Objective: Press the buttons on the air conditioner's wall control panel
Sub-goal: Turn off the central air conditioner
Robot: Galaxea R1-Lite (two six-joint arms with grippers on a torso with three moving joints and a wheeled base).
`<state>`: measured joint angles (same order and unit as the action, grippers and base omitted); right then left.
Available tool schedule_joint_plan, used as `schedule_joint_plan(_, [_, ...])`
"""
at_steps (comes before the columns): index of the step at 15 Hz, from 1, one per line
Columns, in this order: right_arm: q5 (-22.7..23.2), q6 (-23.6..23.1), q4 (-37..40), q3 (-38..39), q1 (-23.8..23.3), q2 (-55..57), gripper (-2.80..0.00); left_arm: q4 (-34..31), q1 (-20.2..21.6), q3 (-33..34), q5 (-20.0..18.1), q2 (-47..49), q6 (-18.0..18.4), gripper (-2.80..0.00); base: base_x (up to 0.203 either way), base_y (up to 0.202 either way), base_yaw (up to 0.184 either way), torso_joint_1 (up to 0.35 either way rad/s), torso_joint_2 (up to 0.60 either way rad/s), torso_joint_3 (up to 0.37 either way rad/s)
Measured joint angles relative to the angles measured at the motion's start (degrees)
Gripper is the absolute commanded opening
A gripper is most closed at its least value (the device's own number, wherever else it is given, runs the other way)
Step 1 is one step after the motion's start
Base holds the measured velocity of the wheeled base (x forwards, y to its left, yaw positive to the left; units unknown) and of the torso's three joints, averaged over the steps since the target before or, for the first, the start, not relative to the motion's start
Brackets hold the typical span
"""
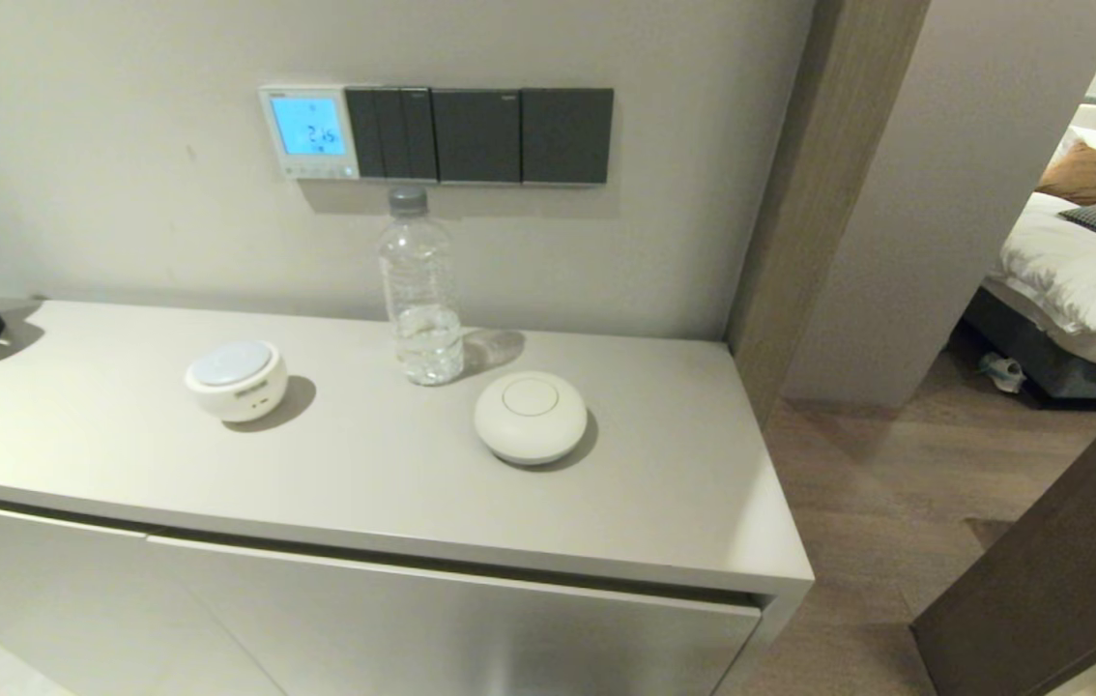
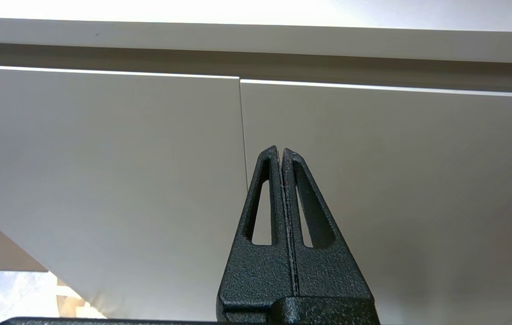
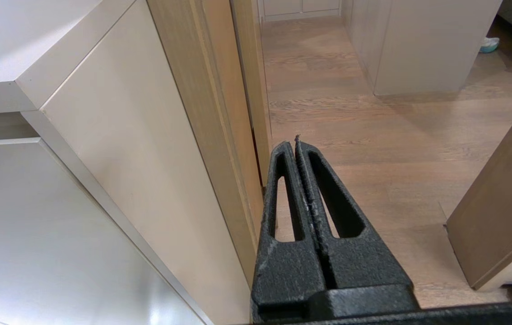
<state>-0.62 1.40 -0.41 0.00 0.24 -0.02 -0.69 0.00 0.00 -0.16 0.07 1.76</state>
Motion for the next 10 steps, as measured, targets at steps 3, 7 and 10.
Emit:
schedule_joint_plan(3, [0.01,0.0,0.0,0.0,0.0,0.0,-2.8,0.07,0.0,0.0,-0.09,0.0,-0.42,-2.8,0.0,0.0,0.0,0.0,0.0,0.0])
schedule_joint_plan(7, [0.0,0.0,0.0,0.0,0.0,0.0,-2.8,0.1,0.0,0.0,-0.1,0.0,-0.7,-2.8,0.0,0.0,0.0,0.0,0.0,0.0])
schedule_joint_plan(10, [0.0,-0.01,0.0,0.0,0.0,0.0,-2.8,0.1,0.0,0.0,-0.11,0.0,-0.71,-2.8,0.0,0.0,0.0,0.0,0.0,0.0])
